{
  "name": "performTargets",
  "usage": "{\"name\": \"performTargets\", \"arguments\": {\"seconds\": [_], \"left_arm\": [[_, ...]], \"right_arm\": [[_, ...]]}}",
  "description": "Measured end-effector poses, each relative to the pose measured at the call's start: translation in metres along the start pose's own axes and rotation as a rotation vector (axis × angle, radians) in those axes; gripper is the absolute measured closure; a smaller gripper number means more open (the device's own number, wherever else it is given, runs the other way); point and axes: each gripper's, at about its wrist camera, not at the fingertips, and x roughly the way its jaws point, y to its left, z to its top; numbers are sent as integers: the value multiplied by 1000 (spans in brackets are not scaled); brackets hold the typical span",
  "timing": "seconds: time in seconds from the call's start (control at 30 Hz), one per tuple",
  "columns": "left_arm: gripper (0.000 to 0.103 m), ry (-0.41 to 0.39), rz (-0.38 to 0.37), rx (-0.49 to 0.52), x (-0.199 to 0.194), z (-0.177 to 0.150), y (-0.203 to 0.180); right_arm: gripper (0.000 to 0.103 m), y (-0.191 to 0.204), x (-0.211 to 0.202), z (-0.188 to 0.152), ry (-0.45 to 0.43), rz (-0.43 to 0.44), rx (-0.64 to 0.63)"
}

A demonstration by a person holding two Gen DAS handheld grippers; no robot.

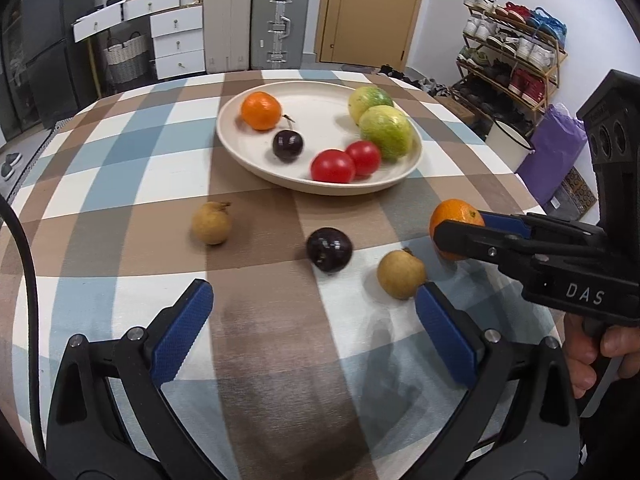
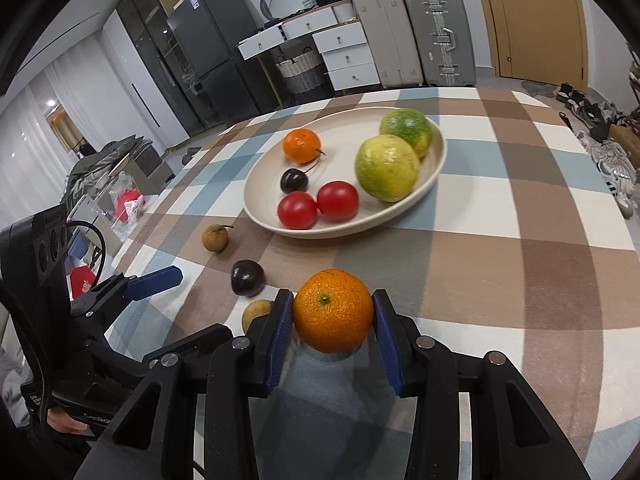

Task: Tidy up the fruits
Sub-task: 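Grasp the second orange with the right gripper while the left gripper grasps a small brown pear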

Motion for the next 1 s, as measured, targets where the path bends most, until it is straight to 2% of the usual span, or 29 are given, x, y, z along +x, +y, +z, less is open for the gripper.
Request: {"name": "performTargets", "arguments": {"seconds": [0.07, 0.23, 0.4, 0.43, 0.47, 0.53, 1.0], "left_arm": [[9, 10, -17, 8, 3, 1, -5], [34, 33, -68, 21, 11, 4, -16], [51, 19, -91, 36, 12, 8, -24], [60, 7, -87, 41, 11, 8, -25], [65, -3, -84, 48, 9, 10, -26], [80, 0, -110, 50, 7, 12, -25], [80, 1, -112, 6, -1, 9, -13]], "right_arm": [[62, -4, -3, -2, -4, -2, 9], [62, -11, -11, -4, -14, -10, 20], [62, -15, -15, -6, -17, -16, 25], [62, -16, -15, -6, -18, -18, 26], [62, -15, -15, -6, -19, -18, 27], [62, -15, -16, -7, -19, -19, 26], [62, -13, -16, -9, -16, -24, 25]]}}
